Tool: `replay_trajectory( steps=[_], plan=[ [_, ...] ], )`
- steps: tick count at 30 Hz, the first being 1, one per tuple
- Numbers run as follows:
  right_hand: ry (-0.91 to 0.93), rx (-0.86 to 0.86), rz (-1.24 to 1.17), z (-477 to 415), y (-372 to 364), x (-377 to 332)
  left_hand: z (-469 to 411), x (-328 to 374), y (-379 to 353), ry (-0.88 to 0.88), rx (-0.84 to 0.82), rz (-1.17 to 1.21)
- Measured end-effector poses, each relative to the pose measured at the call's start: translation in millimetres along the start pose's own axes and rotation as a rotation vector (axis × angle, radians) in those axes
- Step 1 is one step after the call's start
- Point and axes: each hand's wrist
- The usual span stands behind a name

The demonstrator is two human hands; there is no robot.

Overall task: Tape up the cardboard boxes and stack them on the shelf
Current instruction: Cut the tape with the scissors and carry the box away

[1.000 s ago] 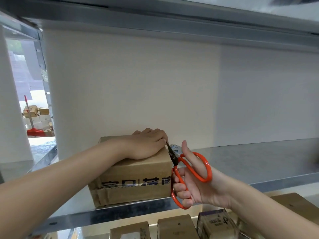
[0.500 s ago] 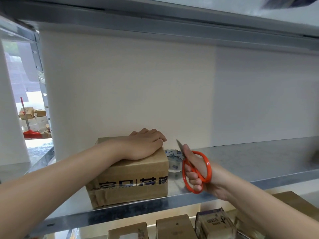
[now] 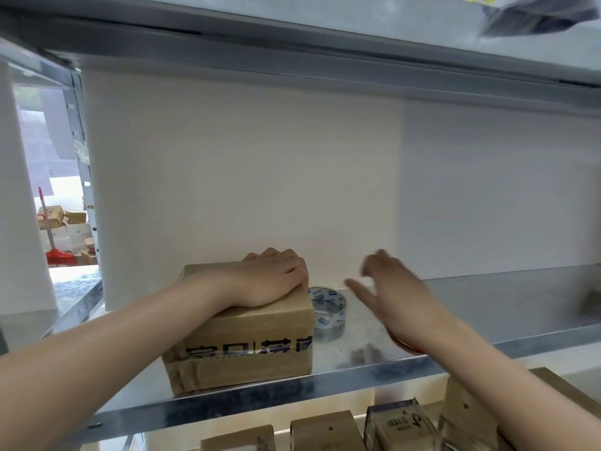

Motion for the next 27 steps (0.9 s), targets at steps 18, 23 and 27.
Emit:
replay_trajectory(
  steps=[18, 23, 27],
  plan=[
    [-0.051, -0.105, -0.619, 15, -13, -43, 59, 10, 20, 0.01, 0.825, 0.201],
    [-0.094, -0.476, -1.153, 34, -27, -101, 126, -19, -28, 0.381, 0.89, 0.313],
    [-0.26, -0.628, -1.381, 37, -48, -116, 126, -25, -55, 0.373, 1.13, 0.952]
  ],
)
Point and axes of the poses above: each hand's wrist, its own z-axis away from the middle knuckle, its own y-axis out of the back of the hand, x = y × z, and after that the axes turned 13 degrees about -y, right-handed
